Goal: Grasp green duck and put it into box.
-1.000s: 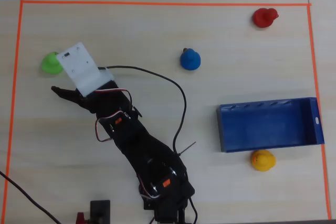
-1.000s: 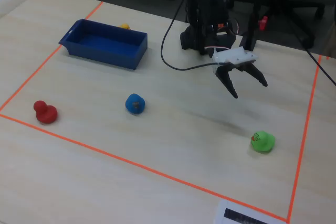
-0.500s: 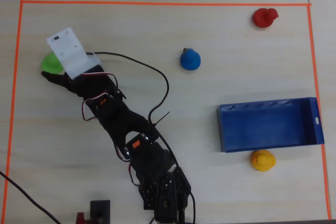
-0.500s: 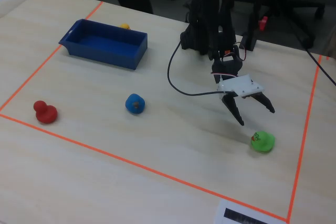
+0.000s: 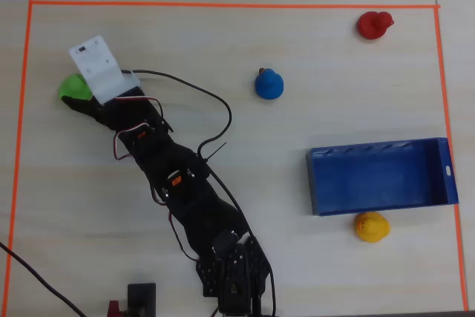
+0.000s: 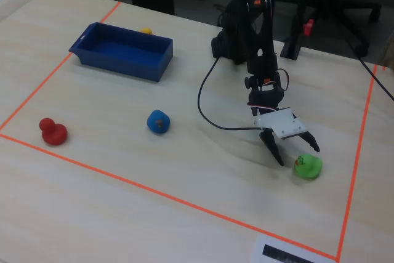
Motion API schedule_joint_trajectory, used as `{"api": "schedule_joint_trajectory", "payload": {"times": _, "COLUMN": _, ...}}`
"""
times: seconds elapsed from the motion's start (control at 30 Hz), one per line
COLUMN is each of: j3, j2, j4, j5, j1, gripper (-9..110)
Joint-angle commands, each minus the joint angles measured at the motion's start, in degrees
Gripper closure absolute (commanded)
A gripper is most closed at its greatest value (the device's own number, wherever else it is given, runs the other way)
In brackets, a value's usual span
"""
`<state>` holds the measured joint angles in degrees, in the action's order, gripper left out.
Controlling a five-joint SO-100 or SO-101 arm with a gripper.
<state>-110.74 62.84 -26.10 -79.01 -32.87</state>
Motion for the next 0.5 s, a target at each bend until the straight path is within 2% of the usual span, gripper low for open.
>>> {"api": "schedule_joint_trajectory", "payload": {"times": 0.0, "j3": 3.9, "j2": -0.1, "j4": -1.9, "j5": 0.5, "j1": 0.3, "gripper": 59}}
{"api": "schedule_joint_trajectory", "payload": {"times": 0.47, "j3": 7.8, "j2": -4.3, "j4": -3.2, "j5": 0.6, "j1": 0.0, "gripper": 62}}
